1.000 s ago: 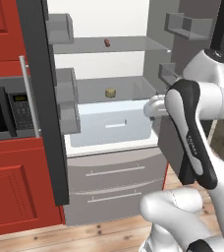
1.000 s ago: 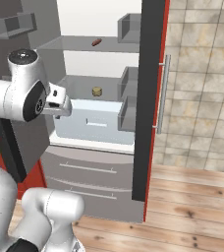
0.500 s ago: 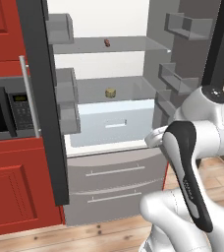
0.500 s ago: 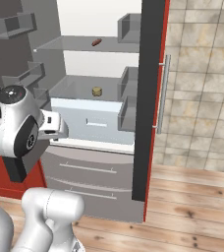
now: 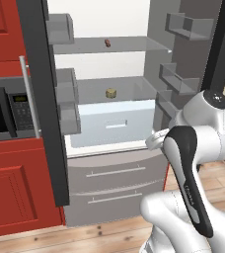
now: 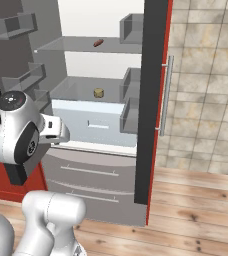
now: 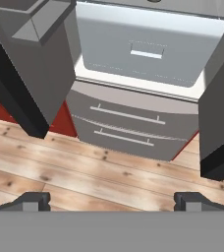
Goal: Retrieve the sausage and cheese from the fridge and place them on the cutting board on the counter.
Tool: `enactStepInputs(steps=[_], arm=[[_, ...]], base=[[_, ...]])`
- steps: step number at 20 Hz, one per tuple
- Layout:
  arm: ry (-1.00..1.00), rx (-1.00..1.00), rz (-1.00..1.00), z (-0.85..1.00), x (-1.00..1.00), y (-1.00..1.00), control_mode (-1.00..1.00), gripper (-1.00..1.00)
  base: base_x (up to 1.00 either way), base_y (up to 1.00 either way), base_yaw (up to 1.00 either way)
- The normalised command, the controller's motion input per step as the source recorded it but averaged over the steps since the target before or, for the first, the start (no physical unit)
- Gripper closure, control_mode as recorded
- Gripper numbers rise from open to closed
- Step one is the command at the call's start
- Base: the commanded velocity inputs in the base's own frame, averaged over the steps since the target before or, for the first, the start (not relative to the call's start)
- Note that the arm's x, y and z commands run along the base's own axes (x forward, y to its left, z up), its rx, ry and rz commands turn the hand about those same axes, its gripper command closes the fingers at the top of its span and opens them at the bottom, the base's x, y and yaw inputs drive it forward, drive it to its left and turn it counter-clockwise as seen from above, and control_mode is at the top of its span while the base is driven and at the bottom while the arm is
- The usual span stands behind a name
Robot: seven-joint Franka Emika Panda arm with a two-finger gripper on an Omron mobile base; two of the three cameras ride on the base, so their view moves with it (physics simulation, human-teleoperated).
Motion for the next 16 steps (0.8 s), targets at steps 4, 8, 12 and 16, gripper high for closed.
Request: enactStepInputs(steps=[4,8,12,16], arm=[[0.00,0.00,0.00,0.00,0.00,0.00,-1.00,-1.00],[0.00,0.00,0.00,0.00,0.00,0.00,-1.00,-1.00],[0.00,0.00,0.00,0.00,0.00,0.00,-1.00,-1.00],[0.00,0.00,0.00,0.00,0.00,0.00,-1.00,-1.00]], base=[[0.00,0.00,0.00],[0.00,0.00,0.00],[0.00,0.00,0.00],[0.00,0.00,0.00]])
